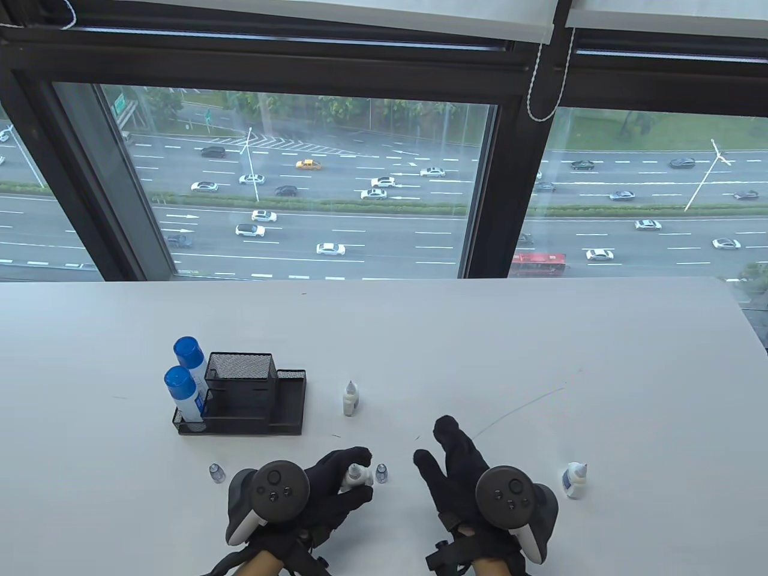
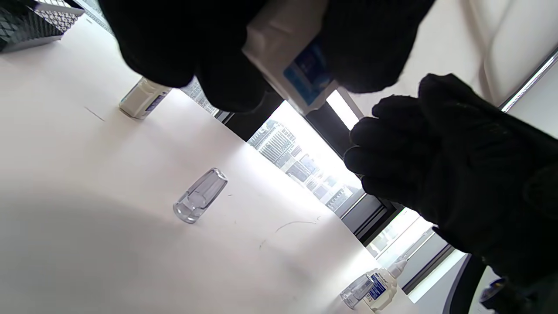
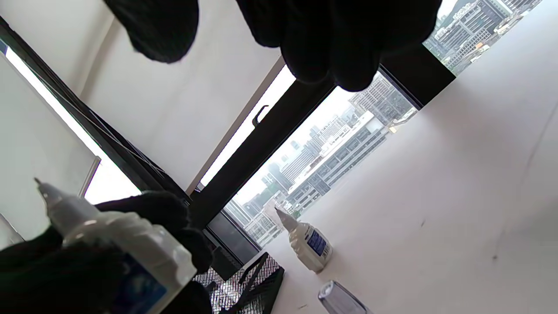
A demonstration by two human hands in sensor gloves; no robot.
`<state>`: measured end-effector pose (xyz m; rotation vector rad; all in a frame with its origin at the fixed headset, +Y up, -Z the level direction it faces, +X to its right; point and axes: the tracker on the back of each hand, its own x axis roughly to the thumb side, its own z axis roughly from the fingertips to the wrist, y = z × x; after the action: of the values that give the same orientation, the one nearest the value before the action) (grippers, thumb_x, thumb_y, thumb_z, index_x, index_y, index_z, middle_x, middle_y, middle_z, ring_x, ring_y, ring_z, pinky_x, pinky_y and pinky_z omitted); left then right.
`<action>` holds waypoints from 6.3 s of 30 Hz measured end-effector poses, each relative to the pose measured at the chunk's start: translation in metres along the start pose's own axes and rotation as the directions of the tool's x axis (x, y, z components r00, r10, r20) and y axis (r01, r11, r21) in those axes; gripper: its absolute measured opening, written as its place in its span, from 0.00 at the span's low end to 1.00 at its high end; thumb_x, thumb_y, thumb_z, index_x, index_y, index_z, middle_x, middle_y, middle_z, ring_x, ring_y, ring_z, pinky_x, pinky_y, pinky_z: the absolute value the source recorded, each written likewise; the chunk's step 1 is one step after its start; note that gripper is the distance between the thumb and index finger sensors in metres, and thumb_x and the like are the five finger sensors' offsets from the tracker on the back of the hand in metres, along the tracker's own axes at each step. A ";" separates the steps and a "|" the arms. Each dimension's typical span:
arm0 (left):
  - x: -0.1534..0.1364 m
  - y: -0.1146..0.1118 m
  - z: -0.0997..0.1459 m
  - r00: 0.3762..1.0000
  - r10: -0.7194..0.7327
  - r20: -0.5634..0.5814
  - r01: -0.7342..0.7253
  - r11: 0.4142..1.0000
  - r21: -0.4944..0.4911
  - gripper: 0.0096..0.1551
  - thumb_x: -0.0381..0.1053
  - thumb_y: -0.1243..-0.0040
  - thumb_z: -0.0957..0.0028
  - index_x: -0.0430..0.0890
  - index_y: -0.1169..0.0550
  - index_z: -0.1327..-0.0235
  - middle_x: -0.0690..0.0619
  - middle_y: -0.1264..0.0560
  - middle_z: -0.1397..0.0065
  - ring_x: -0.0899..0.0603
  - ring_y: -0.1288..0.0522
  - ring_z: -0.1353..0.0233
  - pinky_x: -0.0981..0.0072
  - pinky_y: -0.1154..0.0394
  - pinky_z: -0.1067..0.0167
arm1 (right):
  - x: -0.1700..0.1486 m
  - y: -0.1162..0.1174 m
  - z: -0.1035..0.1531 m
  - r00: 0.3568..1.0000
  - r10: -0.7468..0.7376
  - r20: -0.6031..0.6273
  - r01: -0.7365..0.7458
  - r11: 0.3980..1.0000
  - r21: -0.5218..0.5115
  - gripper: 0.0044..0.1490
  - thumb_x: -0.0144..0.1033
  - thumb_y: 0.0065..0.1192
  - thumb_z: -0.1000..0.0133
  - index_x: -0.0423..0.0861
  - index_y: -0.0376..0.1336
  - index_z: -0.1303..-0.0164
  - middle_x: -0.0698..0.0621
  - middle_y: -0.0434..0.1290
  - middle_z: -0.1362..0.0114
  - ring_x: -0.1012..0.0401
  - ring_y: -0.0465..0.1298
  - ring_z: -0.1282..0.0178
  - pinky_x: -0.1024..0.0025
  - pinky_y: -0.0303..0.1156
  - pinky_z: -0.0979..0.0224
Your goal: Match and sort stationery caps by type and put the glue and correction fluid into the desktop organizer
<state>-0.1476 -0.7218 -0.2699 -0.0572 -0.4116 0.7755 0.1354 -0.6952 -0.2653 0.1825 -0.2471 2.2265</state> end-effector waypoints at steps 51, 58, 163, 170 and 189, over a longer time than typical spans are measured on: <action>0.001 -0.009 0.009 0.999 -0.030 0.025 0.031 0.998 -0.056 0.35 0.60 0.37 0.42 0.53 0.33 0.22 0.50 0.26 0.22 0.44 0.18 0.31 0.46 0.22 0.35 | 0.029 0.001 0.010 0.989 0.137 0.050 -0.141 0.984 0.107 0.33 0.42 0.61 0.40 0.47 0.62 0.23 0.46 0.77 0.33 0.50 0.81 0.41 0.56 0.77 0.39; 0.009 -0.021 0.007 0.992 -0.111 0.059 0.118 0.986 -0.118 0.35 0.61 0.35 0.43 0.54 0.30 0.23 0.51 0.25 0.23 0.44 0.16 0.32 0.46 0.21 0.36 | 0.054 0.018 0.024 0.968 0.116 0.223 -0.143 0.984 0.106 0.33 0.43 0.63 0.41 0.49 0.62 0.23 0.48 0.78 0.33 0.51 0.81 0.41 0.56 0.77 0.37; -0.040 0.070 -0.137 0.518 -0.761 -0.390 0.804 0.589 -0.081 0.27 0.60 0.28 0.50 0.61 0.24 0.37 0.60 0.21 0.30 0.44 0.22 0.25 0.43 0.30 0.26 | 0.042 0.013 0.020 0.903 0.367 0.223 -0.383 0.923 0.033 0.37 0.55 0.58 0.42 0.45 0.66 0.28 0.45 0.79 0.35 0.51 0.82 0.44 0.55 0.77 0.40; -0.053 0.070 -0.142 0.500 -0.738 -0.454 0.794 0.600 -0.101 0.27 0.59 0.31 0.47 0.61 0.24 0.34 0.57 0.21 0.29 0.39 0.26 0.21 0.38 0.37 0.23 | 0.039 0.012 0.020 0.911 0.350 0.220 -0.366 0.930 0.036 0.37 0.55 0.58 0.42 0.45 0.66 0.28 0.45 0.79 0.35 0.51 0.82 0.44 0.55 0.77 0.39; -0.072 0.070 -0.139 0.516 -0.697 -0.498 0.772 0.630 -0.081 0.28 0.60 0.32 0.46 0.60 0.26 0.32 0.53 0.22 0.29 0.36 0.32 0.18 0.34 0.40 0.23 | 0.036 0.010 0.018 0.918 0.339 0.205 -0.357 0.932 0.058 0.37 0.55 0.58 0.42 0.45 0.66 0.28 0.44 0.78 0.34 0.51 0.82 0.43 0.55 0.77 0.39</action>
<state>-0.1873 -0.7078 -0.4362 0.0699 0.1402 -0.0988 0.1057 -0.6781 -0.2410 0.4361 -0.2975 2.5806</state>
